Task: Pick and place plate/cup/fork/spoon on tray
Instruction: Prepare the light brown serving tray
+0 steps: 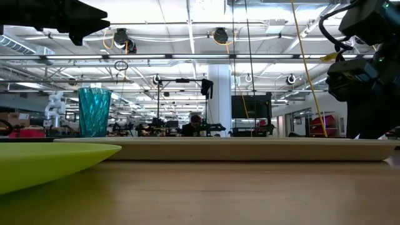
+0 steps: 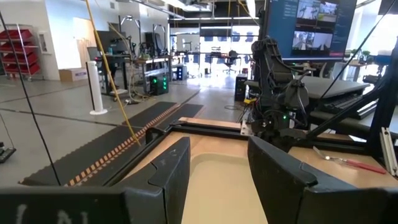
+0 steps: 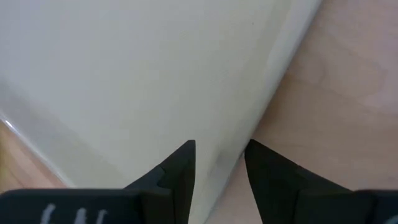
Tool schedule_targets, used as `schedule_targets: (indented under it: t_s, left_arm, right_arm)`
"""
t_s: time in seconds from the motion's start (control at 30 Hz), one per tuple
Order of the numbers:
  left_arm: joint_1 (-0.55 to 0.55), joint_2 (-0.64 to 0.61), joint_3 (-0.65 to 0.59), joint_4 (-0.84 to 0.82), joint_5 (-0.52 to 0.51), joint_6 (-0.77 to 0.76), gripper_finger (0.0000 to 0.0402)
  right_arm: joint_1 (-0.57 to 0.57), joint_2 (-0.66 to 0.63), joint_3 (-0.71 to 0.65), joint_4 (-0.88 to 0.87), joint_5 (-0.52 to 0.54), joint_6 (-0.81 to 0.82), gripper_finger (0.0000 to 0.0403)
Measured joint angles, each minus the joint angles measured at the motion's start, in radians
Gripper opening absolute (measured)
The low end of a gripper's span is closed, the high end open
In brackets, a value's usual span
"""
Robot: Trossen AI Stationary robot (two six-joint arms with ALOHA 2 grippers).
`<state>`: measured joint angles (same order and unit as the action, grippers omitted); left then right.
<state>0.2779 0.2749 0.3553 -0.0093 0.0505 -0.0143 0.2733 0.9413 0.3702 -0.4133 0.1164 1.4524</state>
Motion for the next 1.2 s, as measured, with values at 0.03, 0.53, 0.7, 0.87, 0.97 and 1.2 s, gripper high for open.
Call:
schedule_targets:
  t_s: [0.03,0.53,0.7,0.87,0.97,1.2]
  left_arm:
    - [0.000,0.000,0.000,0.000,0.000,-0.001,0.0166]
    - [0.000,0.000,0.000,-0.017,-0.003,-0.006,0.0166]
    - [0.000,0.000,0.000,-0.018,-0.005,-0.015,0.0166]
    - [0.000,0.000,0.000,-0.017,-0.006,-0.015,0.0166]
    - [0.000,0.000,0.000,-0.017,-0.006,-0.015,0.0166]
    - [0.000,0.000,0.000,-0.018,-0.006,-0.018,0.0166]
  right_arm:
    - [0.001,0.000,0.000,0.000,0.009,-0.003,0.0130]
    - [0.003,0.000,0.000,-0.002,-0.014,-0.056,0.0130]
    - [0.003,-0.001,0.001,-0.002,-0.016,-0.059,0.0130]
    - [0.003,-0.001,0.001,0.004,-0.016,-0.084,0.0130]
    - [0.003,-0.001,0.001,0.005,-0.014,-0.092,0.0130]
    - [0.003,-0.001,0.001,-0.002,0.048,-0.106,0.0131]
